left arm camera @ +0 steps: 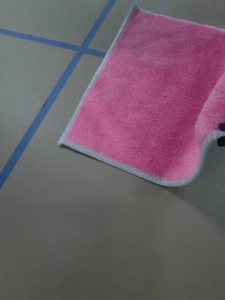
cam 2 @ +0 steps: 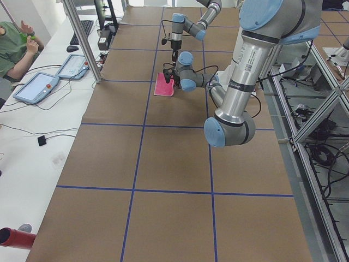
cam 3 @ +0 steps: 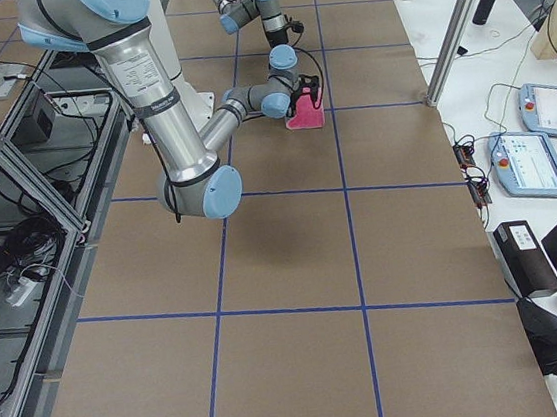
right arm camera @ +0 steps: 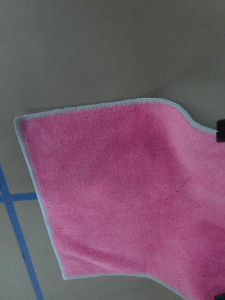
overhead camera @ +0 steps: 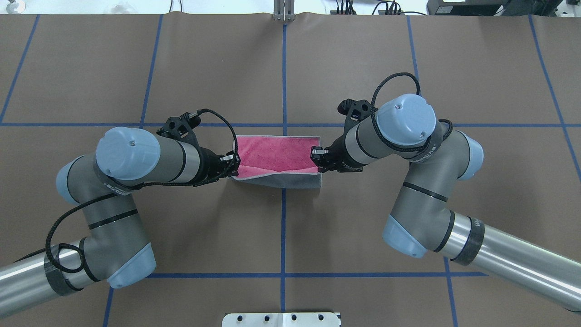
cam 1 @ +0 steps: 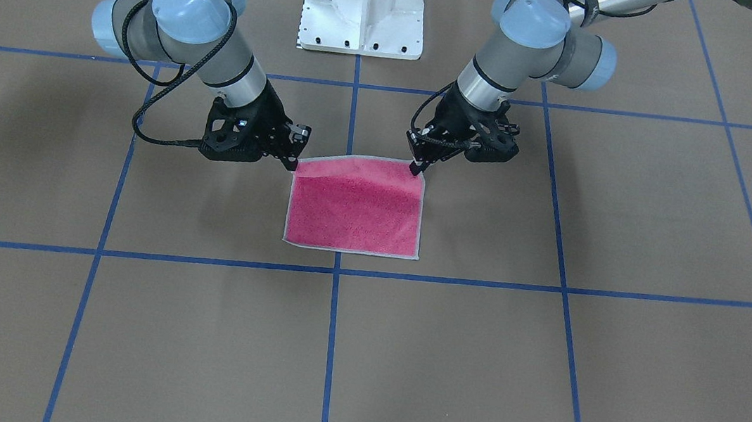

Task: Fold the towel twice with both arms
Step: 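Lift the near towel edge with both grippers and fold it away from the robot, then lay the folded edge onto the far edge and open both grippers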

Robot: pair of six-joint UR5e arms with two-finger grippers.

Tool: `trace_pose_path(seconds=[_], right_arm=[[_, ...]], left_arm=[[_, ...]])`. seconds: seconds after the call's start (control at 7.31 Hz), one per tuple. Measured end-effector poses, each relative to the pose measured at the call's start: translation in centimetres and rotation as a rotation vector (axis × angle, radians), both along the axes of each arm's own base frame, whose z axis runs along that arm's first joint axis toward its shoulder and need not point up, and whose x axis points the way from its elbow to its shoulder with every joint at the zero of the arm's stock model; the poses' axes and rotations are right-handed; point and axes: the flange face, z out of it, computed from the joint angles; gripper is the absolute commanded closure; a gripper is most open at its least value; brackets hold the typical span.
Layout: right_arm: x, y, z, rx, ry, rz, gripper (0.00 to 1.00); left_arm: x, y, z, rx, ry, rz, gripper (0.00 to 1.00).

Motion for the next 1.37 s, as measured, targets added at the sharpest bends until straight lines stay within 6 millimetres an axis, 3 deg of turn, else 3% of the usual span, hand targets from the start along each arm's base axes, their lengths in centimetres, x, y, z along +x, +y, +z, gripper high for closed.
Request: trace_pose_path(seconds=[0.27, 0.55, 0.96, 1.37], right_arm=[[0.9, -1.4, -0.2, 0.0, 0.0, 0.024, 1.0], [0.0, -2.9, -1.0, -0.001, 0.002, 0.035, 1.0], [-1.0, -5.4, -0.8, -0.012, 0.017, 0.056, 1.0], [-1.0, -6.6, 0.4, -0.012, 0.019, 0.069, 1.0]], left_arm=[[1.1, -2.3, -0.6, -0.006, -0.009, -0.022, 1.0], [0.7, -3.7, -0.6, -0.008, -0.015, -0.042, 1.0], [1.4, -4.5, 1.2, -0.027, -0.049, -0.045, 1.0], [1.7, -4.6, 1.9, -0.036, -0.06, -0.046, 1.0]])
